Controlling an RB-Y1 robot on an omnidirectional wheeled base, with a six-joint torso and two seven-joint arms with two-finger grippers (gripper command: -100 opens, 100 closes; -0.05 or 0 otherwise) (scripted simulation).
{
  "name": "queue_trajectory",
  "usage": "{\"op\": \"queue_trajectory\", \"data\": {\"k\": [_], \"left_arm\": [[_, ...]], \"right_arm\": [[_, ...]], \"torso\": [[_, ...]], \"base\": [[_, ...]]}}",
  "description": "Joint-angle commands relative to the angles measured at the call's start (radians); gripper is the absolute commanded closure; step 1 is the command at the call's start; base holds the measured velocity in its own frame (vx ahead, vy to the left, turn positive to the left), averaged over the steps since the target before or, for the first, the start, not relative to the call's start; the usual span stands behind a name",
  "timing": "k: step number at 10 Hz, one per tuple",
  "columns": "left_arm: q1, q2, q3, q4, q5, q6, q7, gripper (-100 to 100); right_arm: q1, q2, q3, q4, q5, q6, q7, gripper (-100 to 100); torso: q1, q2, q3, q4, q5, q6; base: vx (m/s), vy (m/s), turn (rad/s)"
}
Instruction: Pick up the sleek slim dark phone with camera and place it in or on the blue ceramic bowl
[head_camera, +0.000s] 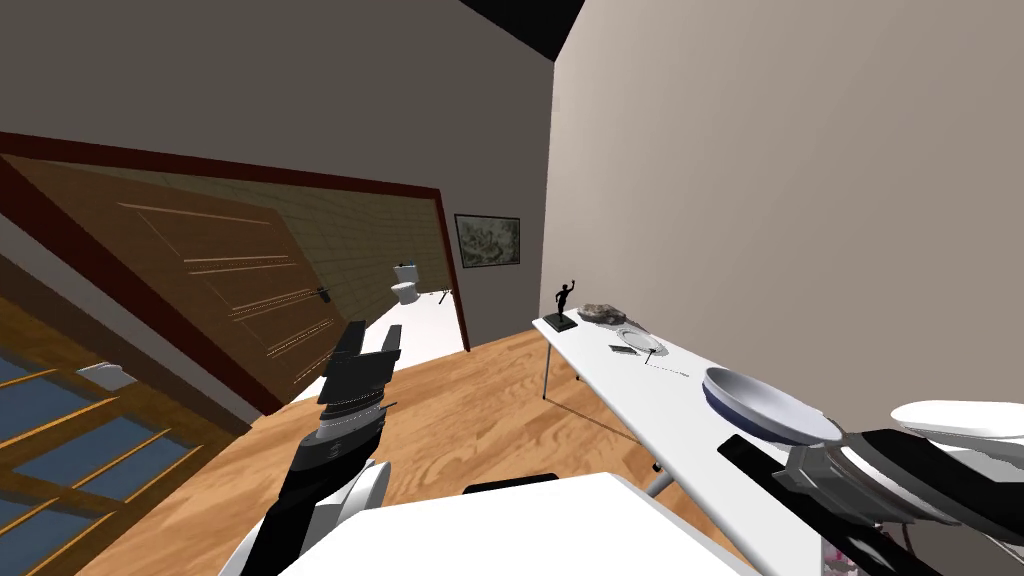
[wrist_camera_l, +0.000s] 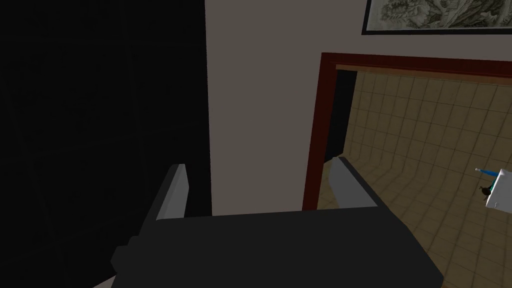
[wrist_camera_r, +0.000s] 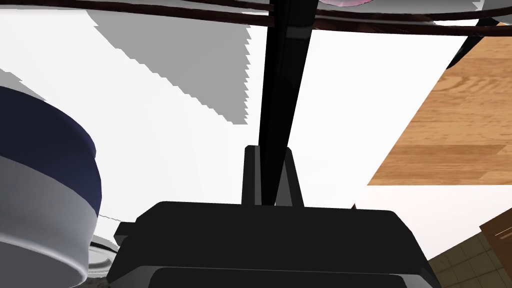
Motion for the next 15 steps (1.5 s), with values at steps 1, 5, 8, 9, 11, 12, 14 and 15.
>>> {"op": "queue_trajectory", "data": {"k": [1,5,8,9,11,12,14,15], "left_arm": [[0.0,0.0,0.0,0.0,0.0,0.0,0.0,0],[0.0,0.0,0.0,0.0,0.0,0.0,0.0,0],[0.0,0.0,0.0,0.0,0.0,0.0,0.0,0],[0.0,0.0,0.0,0.0,0.0,0.0,0.0,0],[0.0,0.0,0.0,0.0,0.0,0.0,0.0,0],[0.0,0.0,0.0,0.0,0.0,0.0,0.0,0],[0.0,0.0,0.0,0.0,0.0,0.0,0.0,0],[0.0,0.0,0.0,0.0,0.0,0.0,0.0,0]], "right_arm": [[0.014,-0.027,-0.014,-0.009,-0.015,-0.009,0.03,100],[0.017,-0.044,-0.018,0.016,-0.022,-0.05,0.032,100],[0.027,-0.064,-0.02,0.06,-0.044,-0.11,0.03,100],[0.031,-0.073,-0.021,0.078,-0.052,-0.134,0.03,100],[0.039,-0.091,-0.022,0.115,-0.07,-0.184,0.027,100],[0.039,-0.091,-0.022,0.115,-0.07,-0.184,0.027,100],[0.048,-0.11,-0.023,0.153,-0.09,-0.236,0.025,100],[0.048,-0.11,-0.023,0.153,-0.09,-0.236,0.025,100]], "torso": [[0.0,0.0,0.0,0.0,0.0,0.0],[0.0,0.006,0.003,0.001,0.001,-0.001],[0.0,0.008,0.005,0.002,0.002,-0.001],[0.001,0.008,0.005,0.002,0.002,-0.001],[0.0,0.008,0.005,0.002,0.002,-0.002],[0.0,0.008,0.005,0.002,0.002,-0.002],[0.0,0.008,0.004,0.001,0.001,-0.002],[0.0,0.008,0.004,0.001,0.001,-0.003]], "base": [[0.119,0.015,-0.281],[0.04,0.009,-0.077],[-0.014,0.002,0.042],[-0.015,0.0,0.043],[-0.015,-0.002,0.051],[-0.01,-0.003,0.02],[-0.009,-0.002,0.037],[-0.007,-0.006,0.026]]}}
